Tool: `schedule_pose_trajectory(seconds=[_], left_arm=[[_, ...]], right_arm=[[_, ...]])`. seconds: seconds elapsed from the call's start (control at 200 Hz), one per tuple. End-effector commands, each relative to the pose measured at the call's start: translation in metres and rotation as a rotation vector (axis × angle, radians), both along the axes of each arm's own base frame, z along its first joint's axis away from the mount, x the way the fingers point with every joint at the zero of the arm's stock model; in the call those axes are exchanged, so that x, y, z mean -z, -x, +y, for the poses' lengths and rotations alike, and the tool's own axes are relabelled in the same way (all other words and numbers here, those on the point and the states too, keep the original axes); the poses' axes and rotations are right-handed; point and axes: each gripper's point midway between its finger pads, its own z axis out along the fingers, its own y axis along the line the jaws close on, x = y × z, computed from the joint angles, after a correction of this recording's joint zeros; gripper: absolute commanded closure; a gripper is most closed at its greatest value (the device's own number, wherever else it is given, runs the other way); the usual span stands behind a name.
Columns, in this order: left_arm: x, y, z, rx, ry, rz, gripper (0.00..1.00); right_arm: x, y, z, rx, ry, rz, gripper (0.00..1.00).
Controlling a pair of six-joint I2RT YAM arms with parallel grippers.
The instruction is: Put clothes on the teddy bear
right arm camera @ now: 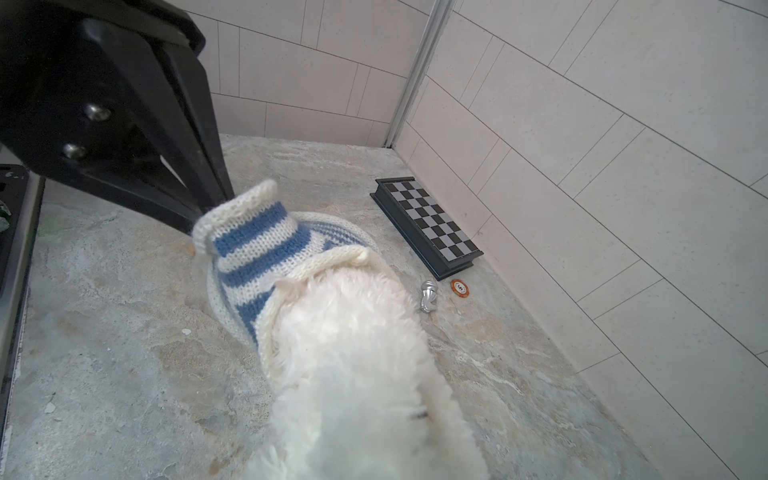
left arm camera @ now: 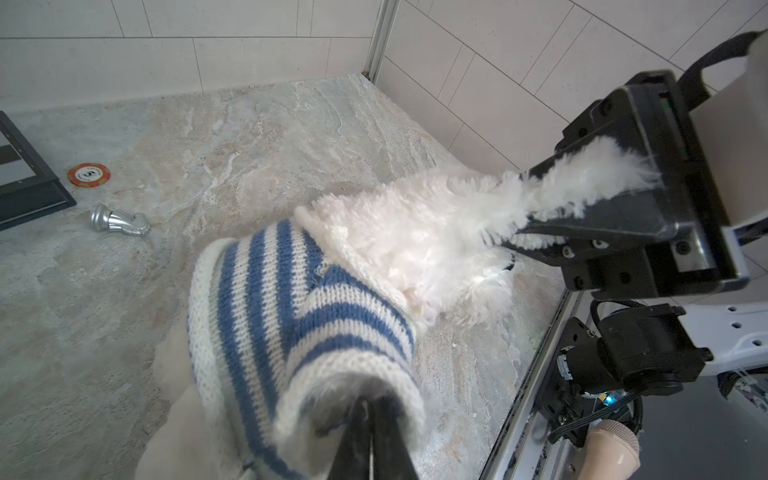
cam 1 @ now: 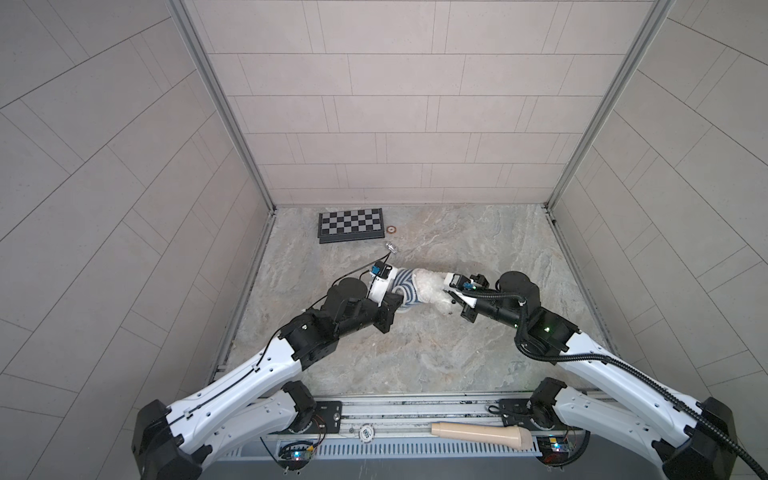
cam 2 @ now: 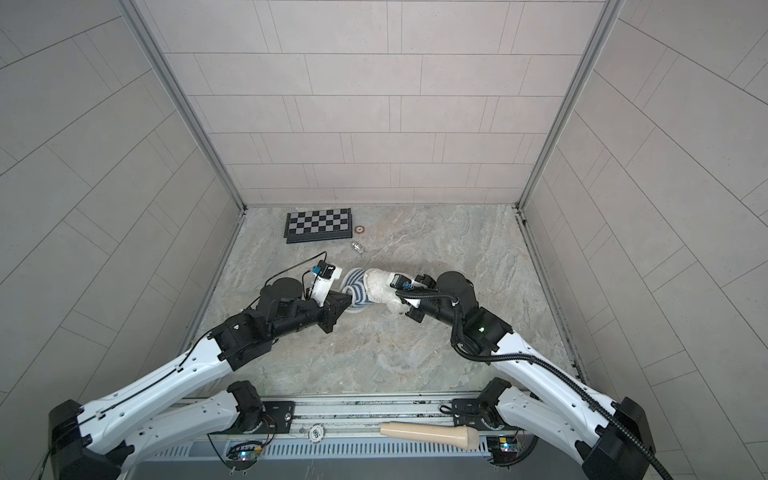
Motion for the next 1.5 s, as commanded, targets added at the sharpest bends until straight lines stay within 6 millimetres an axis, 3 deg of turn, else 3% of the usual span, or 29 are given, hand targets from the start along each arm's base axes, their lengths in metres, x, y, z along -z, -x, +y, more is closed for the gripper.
schedule_pose_trajectory(seconds=[0.0,0.27,0.621,0.921,1.287,1.417,1.497], left_arm=[[-0.012,-0.001,-0.001,0.002,-0.004,-0.04,0.8],[0.001,-0.004,0.012,-0.067,-0.195,-0.137,0.6],[0.026,-0.006,0.017,-0.076,-0.305,-0.145,0.68],[0.034,0.002,-0.005,0.024,-0.282,-0.15,0.67],[0.05,-0.004,-0.015,0.02,-0.259,-0.155,0.64],[0.052,0.0,-0.021,0.052,-0.2,-0.192,0.66],[0.05,0.001,-0.023,0.055,-0.166,-0.215,0.73]], right_arm=[[-0.029,0.01,0.006,-0.057,-0.037,-0.087,1.0],[-0.025,0.019,0.012,-0.092,-0.007,-0.096,1.0],[-0.032,0.026,0.012,-0.107,-0.018,-0.117,1.0],[-0.031,0.029,0.016,-0.124,-0.026,-0.106,1.0],[-0.036,0.029,0.019,-0.12,-0.067,-0.09,1.0],[-0.036,0.028,0.017,-0.109,-0.065,-0.067,1.0],[-0.037,0.028,0.016,-0.099,-0.069,-0.059,1.0]])
